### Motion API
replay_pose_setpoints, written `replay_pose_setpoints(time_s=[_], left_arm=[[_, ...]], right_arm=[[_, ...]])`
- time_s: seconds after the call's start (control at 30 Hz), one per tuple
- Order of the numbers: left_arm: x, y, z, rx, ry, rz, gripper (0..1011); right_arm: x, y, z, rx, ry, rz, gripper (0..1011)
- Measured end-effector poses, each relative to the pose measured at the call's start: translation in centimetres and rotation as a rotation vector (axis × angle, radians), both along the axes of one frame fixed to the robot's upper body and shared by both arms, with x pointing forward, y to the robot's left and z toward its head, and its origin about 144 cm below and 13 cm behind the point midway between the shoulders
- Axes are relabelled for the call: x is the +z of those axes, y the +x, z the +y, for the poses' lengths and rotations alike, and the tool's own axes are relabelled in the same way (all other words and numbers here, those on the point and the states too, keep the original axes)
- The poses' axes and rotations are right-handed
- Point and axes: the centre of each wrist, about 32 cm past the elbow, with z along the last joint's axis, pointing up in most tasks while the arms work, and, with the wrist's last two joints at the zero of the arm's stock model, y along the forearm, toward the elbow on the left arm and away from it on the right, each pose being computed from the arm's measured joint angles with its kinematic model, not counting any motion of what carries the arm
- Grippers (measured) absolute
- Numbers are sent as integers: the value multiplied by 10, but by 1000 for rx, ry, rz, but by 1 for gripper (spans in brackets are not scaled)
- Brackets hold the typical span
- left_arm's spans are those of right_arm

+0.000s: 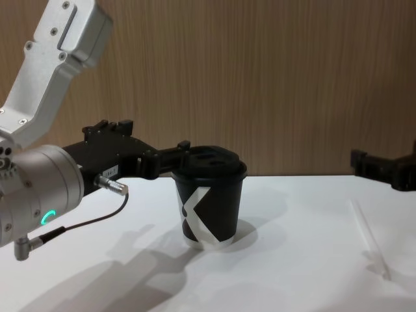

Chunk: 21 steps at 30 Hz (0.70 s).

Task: Pick up the straw with one hand, pass it to the other hand, and insert it into the cup.

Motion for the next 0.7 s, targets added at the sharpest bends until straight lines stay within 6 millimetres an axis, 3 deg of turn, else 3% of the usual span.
replay_pose_setpoints(time_s=[0.7], left_arm=[[0, 0, 0, 0, 0, 0, 1003]], right_arm=[[-6, 2, 10, -50, -70, 181, 1001]])
